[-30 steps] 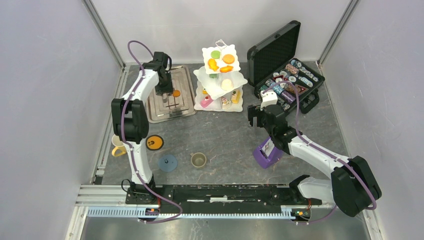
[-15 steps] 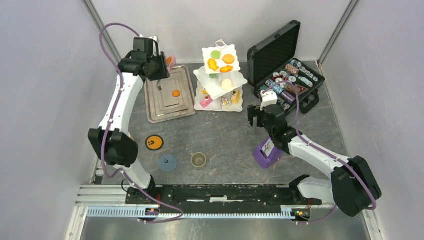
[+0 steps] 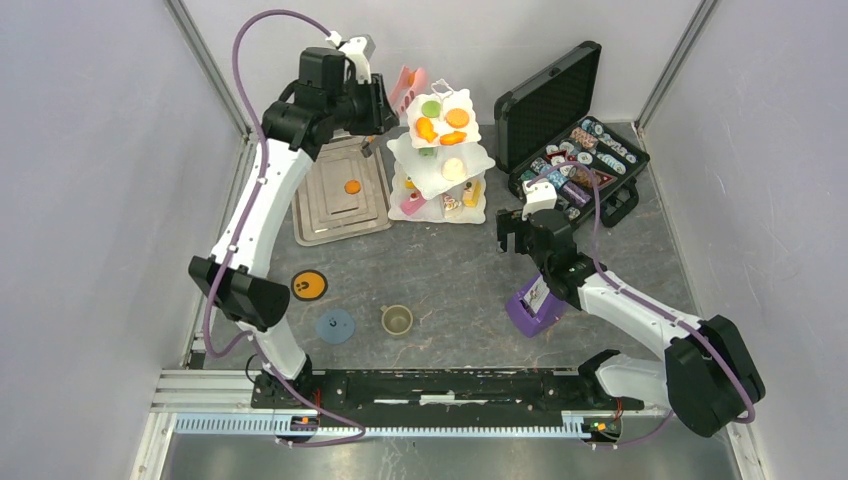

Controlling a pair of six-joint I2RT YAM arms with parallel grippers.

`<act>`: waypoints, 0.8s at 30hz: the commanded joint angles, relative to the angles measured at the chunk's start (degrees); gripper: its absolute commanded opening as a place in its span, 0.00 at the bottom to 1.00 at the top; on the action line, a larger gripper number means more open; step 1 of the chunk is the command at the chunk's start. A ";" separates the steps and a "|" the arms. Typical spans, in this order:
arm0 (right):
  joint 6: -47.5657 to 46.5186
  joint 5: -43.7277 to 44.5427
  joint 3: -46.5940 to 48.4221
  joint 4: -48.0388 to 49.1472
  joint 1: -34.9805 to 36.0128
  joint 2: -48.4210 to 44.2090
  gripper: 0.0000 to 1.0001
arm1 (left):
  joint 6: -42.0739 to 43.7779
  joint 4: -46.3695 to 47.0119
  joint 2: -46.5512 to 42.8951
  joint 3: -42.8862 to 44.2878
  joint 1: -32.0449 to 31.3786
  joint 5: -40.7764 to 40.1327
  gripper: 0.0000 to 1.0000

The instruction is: Serve the afternoon tea

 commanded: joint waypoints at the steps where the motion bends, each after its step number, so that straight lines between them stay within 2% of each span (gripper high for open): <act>1: -0.38 1.50 1.91 1.09 0.18 -1.41 0.98 | -2.53 0.93 1.93 2.93 -0.39 1.20 0.34; 24: 0.04 0.59 1.78 1.61 0.19 -0.52 0.98 | -0.33 -2.59 2.87 2.44 -1.83 -0.31 0.48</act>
